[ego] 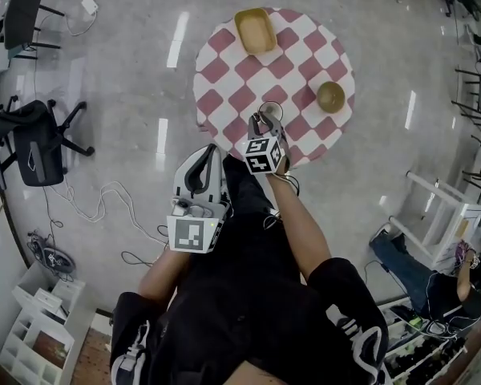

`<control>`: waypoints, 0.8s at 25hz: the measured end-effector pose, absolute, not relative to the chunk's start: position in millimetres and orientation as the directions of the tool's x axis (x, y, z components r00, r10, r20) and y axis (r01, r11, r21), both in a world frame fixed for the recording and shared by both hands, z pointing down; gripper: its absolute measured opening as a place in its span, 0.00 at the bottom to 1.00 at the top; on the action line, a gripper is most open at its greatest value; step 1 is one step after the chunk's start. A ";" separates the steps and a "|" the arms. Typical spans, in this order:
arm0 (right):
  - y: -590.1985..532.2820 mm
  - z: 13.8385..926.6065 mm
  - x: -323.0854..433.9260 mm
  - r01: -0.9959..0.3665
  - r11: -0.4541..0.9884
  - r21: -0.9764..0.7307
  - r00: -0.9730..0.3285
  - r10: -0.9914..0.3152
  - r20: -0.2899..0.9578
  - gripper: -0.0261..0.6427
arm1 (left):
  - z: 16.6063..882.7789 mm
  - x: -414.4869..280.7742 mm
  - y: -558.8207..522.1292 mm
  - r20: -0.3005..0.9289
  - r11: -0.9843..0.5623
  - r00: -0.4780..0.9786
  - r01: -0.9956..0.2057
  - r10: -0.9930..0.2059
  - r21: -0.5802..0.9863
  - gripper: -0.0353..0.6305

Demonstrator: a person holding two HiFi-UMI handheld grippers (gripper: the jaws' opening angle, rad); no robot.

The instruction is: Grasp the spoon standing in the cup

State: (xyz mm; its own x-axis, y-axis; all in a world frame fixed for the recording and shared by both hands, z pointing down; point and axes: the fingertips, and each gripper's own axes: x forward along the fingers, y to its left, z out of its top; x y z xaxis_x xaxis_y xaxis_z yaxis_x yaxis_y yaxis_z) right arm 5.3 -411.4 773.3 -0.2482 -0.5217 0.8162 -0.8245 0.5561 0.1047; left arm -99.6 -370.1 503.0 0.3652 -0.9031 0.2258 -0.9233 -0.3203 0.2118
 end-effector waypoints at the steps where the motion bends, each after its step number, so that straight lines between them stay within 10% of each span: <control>1: -411.8 773.8 5.5 -0.825 0.555 0.110 -0.244 -0.524 0.816 0.18 | 503.2 -100.0 -370.3 0.228 -0.319 0.364 -0.924 -0.903 0.212 0.06; 20: -392.9 728.7 22.6 -0.849 0.503 0.163 -0.231 -0.631 0.740 0.12 | 486.6 -98.8 -326.3 0.191 -0.324 0.365 -0.921 -0.911 0.215 0.06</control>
